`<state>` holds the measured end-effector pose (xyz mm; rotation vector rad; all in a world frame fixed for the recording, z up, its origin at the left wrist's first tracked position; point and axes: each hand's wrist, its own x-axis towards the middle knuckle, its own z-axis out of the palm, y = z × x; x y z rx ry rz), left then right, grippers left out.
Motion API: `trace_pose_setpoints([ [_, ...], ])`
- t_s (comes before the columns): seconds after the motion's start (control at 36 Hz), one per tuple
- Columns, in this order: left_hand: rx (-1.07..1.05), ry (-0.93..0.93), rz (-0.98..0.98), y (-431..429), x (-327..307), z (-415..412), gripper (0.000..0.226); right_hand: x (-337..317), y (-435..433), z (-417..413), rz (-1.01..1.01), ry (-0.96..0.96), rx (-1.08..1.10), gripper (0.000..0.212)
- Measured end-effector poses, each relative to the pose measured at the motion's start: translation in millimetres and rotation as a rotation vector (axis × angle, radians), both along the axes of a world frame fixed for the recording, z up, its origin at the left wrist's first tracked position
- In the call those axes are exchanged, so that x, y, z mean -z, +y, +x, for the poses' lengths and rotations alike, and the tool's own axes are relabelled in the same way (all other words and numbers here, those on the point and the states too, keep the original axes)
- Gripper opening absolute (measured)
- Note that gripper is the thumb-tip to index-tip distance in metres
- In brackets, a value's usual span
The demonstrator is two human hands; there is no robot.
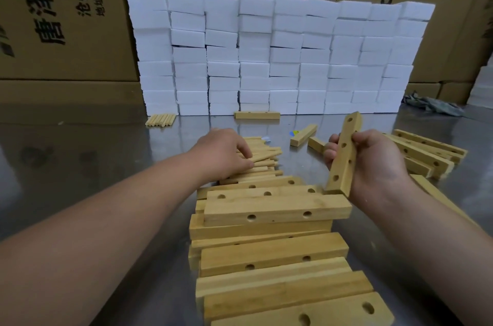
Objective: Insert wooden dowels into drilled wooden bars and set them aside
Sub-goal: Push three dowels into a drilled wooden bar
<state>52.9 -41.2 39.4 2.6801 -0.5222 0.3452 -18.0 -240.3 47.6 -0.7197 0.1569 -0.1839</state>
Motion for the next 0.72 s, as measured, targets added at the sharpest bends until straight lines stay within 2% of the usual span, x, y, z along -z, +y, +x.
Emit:
trace_pose_setpoints([
  [0.08, -0.039, -0.052, -0.081, -0.9, -3.8, -5.7, 0.004, 0.5, -0.1, 0.1, -0.07, -0.06, 0.018, 0.015],
  [0.14, -0.055, -0.062, -0.279, 0.9, -10.5, -13.1, 0.003, 0.6, -0.2, 0.4, -0.152, -0.128, 0.02, 0.012],
  [0.22, -0.005, -0.083, -0.643, 4.6, -21.6, -26.8, 0.011, 0.3, 0.5, -1.0, -0.35, -0.211, 0.022, 0.019],
  [0.28, 0.03, -0.094, -0.753, 5.8, -25.7, -40.4, 0.013, 0.7, 1.3, -3.1, -0.511, -0.243, 0.028, 0.02],
  [0.47, 0.077, -0.108, -0.888, 9.8, -11.2, -77.4, 0.019, 2.5, 4.6, -11.2, -0.892, -0.317, -0.017, 0.031],
  [0.72, 0.047, -0.187, -0.83, 17.3, -4.3, -97.5, 0.014, -1.6, 5.3, -22.2, -0.951, -0.39, -0.161, 0.037],
])
